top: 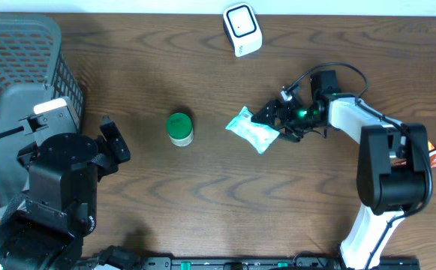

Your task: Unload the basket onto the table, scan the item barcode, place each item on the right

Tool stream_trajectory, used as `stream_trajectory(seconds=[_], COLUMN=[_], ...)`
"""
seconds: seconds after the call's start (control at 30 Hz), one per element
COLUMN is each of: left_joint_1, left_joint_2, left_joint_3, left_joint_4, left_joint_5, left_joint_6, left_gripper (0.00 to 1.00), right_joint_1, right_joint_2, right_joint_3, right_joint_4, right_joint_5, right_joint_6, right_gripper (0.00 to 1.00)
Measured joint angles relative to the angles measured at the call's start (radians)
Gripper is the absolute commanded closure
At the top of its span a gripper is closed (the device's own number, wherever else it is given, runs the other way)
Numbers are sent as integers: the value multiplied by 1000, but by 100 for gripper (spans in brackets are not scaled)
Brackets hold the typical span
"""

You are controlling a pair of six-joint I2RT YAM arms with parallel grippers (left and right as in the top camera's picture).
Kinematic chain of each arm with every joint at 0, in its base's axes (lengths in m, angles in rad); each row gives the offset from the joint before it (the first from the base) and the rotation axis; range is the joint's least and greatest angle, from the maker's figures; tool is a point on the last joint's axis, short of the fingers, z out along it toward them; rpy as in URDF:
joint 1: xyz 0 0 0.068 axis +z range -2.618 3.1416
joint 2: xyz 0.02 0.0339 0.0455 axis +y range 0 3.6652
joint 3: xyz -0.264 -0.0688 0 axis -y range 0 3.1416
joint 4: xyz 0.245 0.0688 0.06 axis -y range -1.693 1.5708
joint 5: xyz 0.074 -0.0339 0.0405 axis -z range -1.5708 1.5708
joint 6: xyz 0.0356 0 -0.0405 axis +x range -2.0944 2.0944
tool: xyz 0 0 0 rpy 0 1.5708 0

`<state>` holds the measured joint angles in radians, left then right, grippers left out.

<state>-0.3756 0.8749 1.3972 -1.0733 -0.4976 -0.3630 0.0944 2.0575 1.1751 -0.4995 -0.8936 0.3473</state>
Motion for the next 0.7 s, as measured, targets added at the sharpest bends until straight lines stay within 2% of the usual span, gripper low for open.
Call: stream_trajectory(seconds=[0.03,0.07,0.23,0.5,0.7], left_joint_1=[0,0,0,0,0], left_joint_2=[0,0,0,0,0], left_joint_3=[0,0,0,0,0], left_joint_4=[0,0,0,0,0], left_joint_5=[0,0,0,0,0], left_joint_6=[0,0,0,0,0], left_gripper=[2,2,2,2,2], right_joint_1=[0,0,-5,-14,-55], right_joint_2=[14,32,83,84,29], right_joint_3=[2,1,-21,-43,-70], right_joint_4=[3,5,41,91,39], right_joint_5=[-8,-19,-69,-92,-65], right_joint_6=[1,3,-8,-43,-178], right_gripper=[53,63,99,99,99])
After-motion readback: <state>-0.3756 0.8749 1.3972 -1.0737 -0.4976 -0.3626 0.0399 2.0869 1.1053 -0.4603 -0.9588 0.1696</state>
